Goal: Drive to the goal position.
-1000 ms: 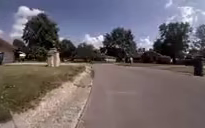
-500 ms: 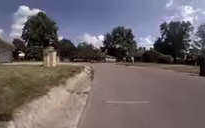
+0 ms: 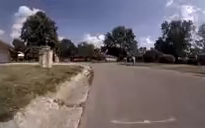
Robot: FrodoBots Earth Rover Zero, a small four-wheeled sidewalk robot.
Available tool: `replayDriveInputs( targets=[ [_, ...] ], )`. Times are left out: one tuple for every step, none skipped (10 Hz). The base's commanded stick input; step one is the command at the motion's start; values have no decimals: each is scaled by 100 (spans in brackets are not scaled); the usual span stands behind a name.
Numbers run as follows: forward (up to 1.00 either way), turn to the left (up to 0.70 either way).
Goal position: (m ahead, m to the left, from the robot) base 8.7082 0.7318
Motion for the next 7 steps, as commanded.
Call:
replayDriveInputs(
  targets=[
    [100,0],
    [100,0],
    [100,-8],
    [100,-20],
    [100,-15],
    [100,-4],
    [100,0]
  ],
)
